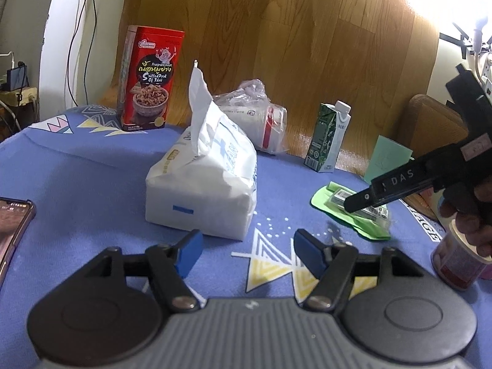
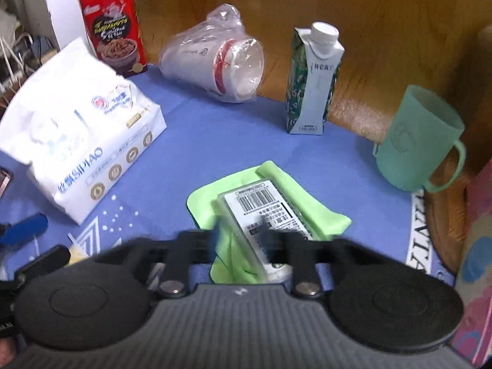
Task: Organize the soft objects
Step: 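Grasp the clear plastic box with the right gripper and lift it, then carry the plastic box into the pink tin and open the right gripper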
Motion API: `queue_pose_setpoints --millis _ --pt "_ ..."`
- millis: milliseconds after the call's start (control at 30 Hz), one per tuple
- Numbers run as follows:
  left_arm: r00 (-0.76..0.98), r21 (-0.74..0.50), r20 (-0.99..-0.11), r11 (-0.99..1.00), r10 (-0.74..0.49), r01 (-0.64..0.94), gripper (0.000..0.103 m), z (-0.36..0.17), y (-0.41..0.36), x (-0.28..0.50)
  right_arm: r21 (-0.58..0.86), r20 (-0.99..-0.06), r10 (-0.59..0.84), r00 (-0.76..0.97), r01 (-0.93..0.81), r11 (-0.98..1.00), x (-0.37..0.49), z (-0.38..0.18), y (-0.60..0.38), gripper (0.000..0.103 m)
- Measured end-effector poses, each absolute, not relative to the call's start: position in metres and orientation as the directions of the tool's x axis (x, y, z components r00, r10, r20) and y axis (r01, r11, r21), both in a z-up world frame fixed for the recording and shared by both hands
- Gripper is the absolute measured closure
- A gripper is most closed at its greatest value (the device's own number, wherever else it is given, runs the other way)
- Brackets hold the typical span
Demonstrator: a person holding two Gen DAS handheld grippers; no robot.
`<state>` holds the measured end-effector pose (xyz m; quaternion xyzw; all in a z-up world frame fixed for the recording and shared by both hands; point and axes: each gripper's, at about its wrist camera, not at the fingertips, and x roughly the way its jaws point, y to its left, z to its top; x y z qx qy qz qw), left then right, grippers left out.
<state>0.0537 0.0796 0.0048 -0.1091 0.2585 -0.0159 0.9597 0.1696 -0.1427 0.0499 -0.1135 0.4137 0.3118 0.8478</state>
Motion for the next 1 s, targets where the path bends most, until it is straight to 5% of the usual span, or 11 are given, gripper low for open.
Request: queue_pose_setpoints --millis 167,367,600,800,1000 --pt "0.868 -0.224 -0.488 0.974 -0.090 -0.025 0.036 0.005 0.080 0.054 -0.053 -0.798 0.358 0.484 -0.649 0.759 0.178 0.042 -0.128 0.043" --pt "0.872 -0.217 -0.482 0.976 -0.087 -0.023 0.036 0.005 0.078 0.053 0.012 -0.821 0.375 0.430 -0.644 0.765 0.191 0.026 -0.138 0.030" --pt "0.874 -0.229 -0.477 0.973 -0.089 -0.026 0.034 0.005 0.080 0.052 0.023 -0.766 0.421 0.486 -0.634 0.773 0.167 0.048 -0.145 0.046" --pt "0.877 -0.267 -0.465 0.964 -0.118 -0.012 0.031 0.005 0.086 0.050 0.054 -0.689 0.555 0.466 -0.730 0.681 0.094 0.064 -0.175 0.046" --pt "0.855 -0.242 -0.486 0.968 -0.182 0.069 0.031 0.007 0.074 0.048 -0.053 -0.669 0.513 0.538 -0.723 0.689 0.019 0.022 -0.216 0.044"
